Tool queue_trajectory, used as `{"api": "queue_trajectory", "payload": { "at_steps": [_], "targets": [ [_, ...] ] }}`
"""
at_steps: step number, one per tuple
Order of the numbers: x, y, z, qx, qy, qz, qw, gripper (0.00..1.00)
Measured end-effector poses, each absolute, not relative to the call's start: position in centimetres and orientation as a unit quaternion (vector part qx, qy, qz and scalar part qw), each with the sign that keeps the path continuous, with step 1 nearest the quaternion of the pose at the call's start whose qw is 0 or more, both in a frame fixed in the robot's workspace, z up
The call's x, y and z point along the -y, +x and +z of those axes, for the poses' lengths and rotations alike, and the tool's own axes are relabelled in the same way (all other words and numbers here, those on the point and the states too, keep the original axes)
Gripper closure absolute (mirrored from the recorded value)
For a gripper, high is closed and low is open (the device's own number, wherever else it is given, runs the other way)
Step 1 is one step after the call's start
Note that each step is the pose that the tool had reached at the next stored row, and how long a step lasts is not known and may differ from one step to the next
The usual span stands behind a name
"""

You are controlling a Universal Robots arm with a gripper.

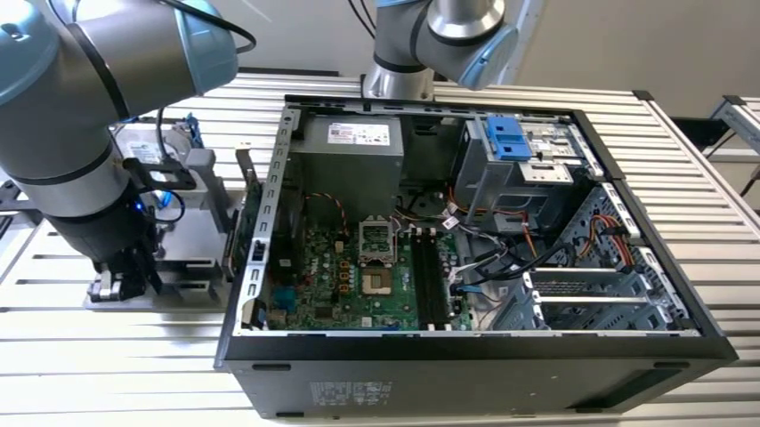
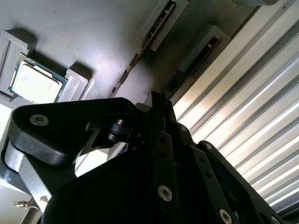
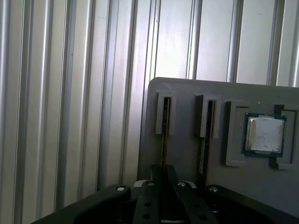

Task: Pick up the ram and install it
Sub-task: 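Pick up the ram and move it above insertion slot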

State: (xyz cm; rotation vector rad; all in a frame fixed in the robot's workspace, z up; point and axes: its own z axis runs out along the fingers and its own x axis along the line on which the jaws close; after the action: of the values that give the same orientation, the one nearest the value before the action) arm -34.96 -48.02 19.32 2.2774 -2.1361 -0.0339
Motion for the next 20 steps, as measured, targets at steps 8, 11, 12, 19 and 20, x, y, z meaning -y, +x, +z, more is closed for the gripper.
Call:
{"api": "queue_trajectory", "payload": {
  "at_steps": [8,11,12,19,20],
  "targets": [
    [48.02,-34.96,19.31,0.684,0.729,-0.011,0.009,1.00],
    [48.02,-34.96,19.32,0.684,0.729,-0.011,0.009,1.00],
    [48.02,-34.96,19.32,0.684,0.729,-0.011,0.009,1.00],
    [48.02,-34.96,19.31,0.684,0.729,-0.012,0.008,1.00],
    [48.03,-34.96,19.31,0.684,0.729,-0.012,0.008,1.00]
  ]
}}
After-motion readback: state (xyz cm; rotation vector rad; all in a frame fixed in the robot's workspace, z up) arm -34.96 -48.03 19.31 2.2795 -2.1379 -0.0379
